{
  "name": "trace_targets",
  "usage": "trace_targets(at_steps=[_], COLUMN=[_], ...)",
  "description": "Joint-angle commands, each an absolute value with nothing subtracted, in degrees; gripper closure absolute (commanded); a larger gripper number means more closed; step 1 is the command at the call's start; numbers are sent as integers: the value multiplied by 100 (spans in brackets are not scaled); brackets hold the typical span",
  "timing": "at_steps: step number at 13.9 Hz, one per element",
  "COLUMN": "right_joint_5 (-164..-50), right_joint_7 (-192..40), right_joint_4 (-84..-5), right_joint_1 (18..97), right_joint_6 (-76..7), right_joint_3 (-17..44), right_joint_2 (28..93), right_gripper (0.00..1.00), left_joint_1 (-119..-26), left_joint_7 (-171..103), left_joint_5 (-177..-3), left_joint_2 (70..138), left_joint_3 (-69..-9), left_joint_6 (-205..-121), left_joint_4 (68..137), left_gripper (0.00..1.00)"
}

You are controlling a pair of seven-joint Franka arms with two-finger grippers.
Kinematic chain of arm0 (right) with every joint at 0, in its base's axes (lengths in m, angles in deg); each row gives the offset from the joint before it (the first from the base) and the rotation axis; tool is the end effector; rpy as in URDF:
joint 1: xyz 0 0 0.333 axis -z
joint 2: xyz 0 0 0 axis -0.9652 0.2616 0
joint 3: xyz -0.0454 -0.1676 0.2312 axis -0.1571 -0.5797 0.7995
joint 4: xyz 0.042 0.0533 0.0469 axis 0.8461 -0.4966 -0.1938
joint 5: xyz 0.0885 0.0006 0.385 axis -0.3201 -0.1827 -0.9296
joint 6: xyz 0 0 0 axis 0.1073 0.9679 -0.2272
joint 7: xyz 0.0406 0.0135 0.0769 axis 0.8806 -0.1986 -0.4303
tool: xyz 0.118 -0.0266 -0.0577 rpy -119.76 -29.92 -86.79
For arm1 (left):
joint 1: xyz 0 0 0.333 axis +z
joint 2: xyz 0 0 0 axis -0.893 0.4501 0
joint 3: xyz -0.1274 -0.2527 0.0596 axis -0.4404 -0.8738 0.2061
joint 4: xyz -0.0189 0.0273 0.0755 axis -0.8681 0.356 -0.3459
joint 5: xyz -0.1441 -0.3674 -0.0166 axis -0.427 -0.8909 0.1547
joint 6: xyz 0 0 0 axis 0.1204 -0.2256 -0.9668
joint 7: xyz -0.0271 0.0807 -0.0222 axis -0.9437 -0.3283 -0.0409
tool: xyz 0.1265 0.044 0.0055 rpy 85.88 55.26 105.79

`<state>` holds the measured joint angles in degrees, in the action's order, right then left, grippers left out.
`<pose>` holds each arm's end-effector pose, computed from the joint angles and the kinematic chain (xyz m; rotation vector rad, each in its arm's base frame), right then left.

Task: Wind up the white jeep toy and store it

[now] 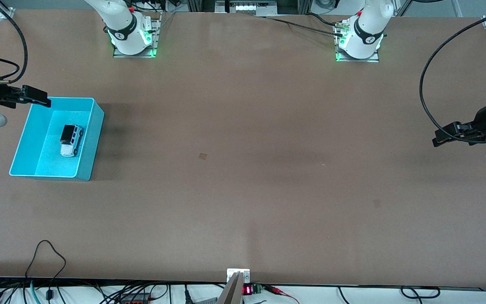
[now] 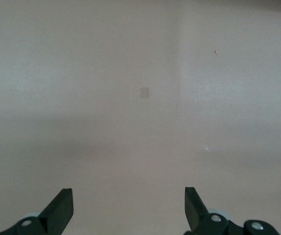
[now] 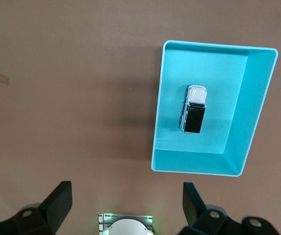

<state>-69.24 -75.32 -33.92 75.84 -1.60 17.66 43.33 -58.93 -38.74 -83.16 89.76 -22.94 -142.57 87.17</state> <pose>0.5644 -0.0222 0.5148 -3.1246 -0.0573 0.3198 0.6205 0.0207 0.5107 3.1010 0.1155 0.0138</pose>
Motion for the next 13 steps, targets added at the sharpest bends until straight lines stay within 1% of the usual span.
trace_targets(at_steps=[1,13], right_joint_5=[-6968,-6942], right_joint_7=[-7481,-7429], right_joint_4=[-3383,-3383], right_joint_1=[7580,7580], right_joint_6=[-105,-115], right_joint_3=[1759,1759], right_joint_2=[4289,4289], right_gripper=[0,0], left_joint_1=[-5868,-5894], left_joint_7=[-3903,-3912], left_joint_5=[-8395,-8413], left_joint_2=[8840,8830], left_joint_3=[-2307,-2325], left_joint_6=[-14163,-14145], left_joint_4=[8731,8740], left_gripper=[0,0])
